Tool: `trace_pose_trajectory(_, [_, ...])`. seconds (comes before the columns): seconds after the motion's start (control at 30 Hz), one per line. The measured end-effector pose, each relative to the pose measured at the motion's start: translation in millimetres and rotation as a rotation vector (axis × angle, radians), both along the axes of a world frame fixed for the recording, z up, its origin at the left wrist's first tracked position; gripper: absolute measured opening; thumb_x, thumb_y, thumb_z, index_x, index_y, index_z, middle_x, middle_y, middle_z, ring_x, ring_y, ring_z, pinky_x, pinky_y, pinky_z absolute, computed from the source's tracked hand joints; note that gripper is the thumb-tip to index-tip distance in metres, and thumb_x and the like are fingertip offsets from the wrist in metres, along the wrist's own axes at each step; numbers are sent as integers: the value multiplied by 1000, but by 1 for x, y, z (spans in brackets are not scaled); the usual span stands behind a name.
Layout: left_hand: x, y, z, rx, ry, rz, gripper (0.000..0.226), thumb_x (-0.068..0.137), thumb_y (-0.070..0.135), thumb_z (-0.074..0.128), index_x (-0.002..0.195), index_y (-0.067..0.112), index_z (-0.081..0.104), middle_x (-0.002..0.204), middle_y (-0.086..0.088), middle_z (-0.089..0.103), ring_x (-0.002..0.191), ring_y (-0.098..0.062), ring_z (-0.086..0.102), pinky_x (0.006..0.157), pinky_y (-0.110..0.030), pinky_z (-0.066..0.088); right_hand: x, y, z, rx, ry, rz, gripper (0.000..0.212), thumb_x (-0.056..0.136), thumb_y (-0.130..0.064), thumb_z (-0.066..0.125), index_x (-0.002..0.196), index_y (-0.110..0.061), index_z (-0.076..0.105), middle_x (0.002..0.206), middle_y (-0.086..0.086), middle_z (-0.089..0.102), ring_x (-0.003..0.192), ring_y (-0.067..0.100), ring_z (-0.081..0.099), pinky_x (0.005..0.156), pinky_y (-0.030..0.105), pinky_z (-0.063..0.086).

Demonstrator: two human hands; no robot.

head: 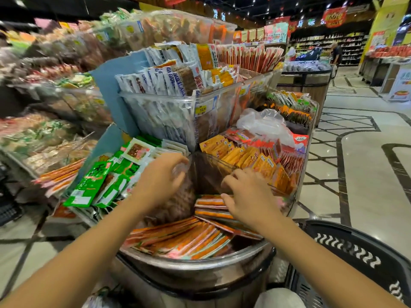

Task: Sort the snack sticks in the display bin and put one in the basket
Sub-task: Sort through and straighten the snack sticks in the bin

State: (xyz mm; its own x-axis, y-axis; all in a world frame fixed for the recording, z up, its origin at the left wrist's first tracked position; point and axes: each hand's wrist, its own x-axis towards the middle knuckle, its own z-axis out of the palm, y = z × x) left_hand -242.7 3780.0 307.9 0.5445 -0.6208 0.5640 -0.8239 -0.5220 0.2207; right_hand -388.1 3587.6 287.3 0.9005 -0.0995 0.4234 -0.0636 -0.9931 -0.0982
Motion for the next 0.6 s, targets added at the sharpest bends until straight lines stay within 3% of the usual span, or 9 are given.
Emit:
trace_pose_trajectory(0.2, [20,55,-22,-17,-28,140,20,90,20,67,110,17,68,110,-1,69,108,-25,59,99,-39,44,33,47,-10,124,166,226,30,97,-39,57,122,-25,64,119,-2,63,114,23,53,98,40,42])
trace_pose_trajectory(0.37, [21,64,-39,-71,90,181,29,95,24,66,123,16,67,132,1,63,122,-18,51,105,-35,40,50,86,-18,249,340,418,32,98,-32,59,129,-28,64,124,-7,67,116,15,57,102,39,48])
trace_pose_trajectory(0.6, [20,63,-42,-85,94,205,31,96,24,61,126,18,65,136,5,60,124,-15,46,106,-33,38,56,98,-32,210,422,543,42,100,-34,57,141,-32,54,140,-13,58,129,7,50,112,32,40])
